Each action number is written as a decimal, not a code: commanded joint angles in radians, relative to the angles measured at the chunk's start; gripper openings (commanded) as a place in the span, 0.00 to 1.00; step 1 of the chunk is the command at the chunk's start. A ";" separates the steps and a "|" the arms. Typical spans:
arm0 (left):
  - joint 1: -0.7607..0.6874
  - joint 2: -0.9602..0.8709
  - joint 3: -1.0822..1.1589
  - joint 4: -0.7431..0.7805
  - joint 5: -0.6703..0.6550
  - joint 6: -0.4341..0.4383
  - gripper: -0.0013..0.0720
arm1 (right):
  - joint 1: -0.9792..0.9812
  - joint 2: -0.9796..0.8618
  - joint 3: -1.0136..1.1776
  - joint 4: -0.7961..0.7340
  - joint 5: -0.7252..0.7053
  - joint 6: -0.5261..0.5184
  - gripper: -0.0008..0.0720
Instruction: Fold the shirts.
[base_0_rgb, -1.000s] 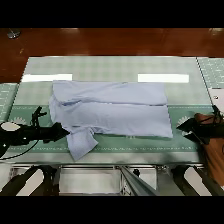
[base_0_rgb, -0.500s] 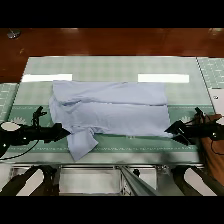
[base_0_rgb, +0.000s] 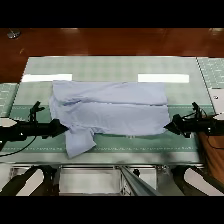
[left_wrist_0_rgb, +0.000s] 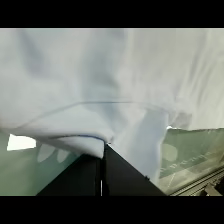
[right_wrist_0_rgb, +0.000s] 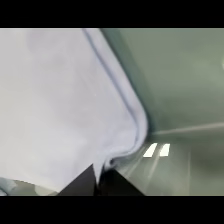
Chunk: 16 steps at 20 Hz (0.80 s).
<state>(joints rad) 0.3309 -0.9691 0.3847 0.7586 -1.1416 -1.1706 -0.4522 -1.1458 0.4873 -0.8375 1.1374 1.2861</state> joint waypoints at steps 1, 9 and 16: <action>0.043 0.000 0.105 0.001 -0.043 0.000 0.04 | 0.001 -0.006 0.078 0.023 0.038 -0.035 0.04; -0.044 -0.233 0.438 -0.048 0.122 -0.068 0.04 | 0.167 -0.187 0.452 0.042 -0.087 0.084 0.04; -0.063 -0.589 0.827 -0.048 0.088 -0.146 0.04 | 0.219 -0.451 0.734 -0.008 -0.091 0.180 0.04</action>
<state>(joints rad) 0.2749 -1.4269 1.0725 0.7113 -1.0378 -1.2831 -0.2497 -1.5036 1.1225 -0.8291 1.0615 1.4185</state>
